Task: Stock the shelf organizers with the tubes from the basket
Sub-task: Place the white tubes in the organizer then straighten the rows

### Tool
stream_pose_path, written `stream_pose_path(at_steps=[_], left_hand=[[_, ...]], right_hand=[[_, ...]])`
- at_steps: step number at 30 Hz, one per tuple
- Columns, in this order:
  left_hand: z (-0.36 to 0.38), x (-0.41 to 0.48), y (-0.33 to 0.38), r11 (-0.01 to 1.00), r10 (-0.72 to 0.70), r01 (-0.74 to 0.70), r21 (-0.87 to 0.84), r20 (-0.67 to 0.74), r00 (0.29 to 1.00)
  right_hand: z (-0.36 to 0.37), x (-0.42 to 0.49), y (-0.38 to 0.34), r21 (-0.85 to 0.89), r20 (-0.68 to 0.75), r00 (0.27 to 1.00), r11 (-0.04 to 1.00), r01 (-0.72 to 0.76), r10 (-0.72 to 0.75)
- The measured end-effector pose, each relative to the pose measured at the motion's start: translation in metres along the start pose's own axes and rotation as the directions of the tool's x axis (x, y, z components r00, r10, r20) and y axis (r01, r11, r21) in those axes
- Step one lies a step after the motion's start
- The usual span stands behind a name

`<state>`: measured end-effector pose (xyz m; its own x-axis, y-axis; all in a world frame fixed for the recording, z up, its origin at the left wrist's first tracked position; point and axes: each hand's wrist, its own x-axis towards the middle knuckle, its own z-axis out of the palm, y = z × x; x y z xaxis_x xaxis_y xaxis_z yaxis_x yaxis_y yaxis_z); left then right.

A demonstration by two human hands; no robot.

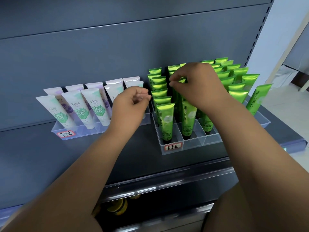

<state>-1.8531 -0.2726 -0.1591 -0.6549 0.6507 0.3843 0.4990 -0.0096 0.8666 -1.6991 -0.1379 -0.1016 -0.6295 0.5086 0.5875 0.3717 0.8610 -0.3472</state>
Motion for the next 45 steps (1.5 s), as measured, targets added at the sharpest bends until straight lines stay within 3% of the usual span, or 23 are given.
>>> stream_pose_path(at_steps=[12, 17, 23, 29, 45], left_hand=[[0.005, 0.013, 0.005, 0.995, -0.018, 0.016, -0.099, -0.02, 1.0], [0.007, 0.029, 0.009, 1.0, 0.006, -0.006, -0.025, -0.015, 1.0], [0.02, 0.035, 0.011, 0.981, -0.153, 0.155, -0.114, 0.029, 0.988], [0.021, 0.041, 0.011, 0.968, -0.2, 0.204, -0.149, 0.038, 0.979], [0.019, 0.044, 0.002, 0.992, -0.079, 0.082, -0.092, 0.033, 0.996]], right_hand=[[0.009, 0.017, 0.0, -0.011, 0.048, 0.998, 0.999, -0.036, 0.037], [0.011, 0.025, 0.002, -0.057, 0.056, 0.998, 0.998, -0.039, 0.042], [0.015, 0.033, 0.003, -0.107, 0.097, 0.994, 0.994, -0.032, 0.043], [0.019, 0.036, 0.005, -0.159, 0.129, 0.99, 0.987, -0.03, 0.051], [0.022, 0.036, 0.003, -0.176, 0.17, 0.985, 0.984, 0.005, 0.026]])
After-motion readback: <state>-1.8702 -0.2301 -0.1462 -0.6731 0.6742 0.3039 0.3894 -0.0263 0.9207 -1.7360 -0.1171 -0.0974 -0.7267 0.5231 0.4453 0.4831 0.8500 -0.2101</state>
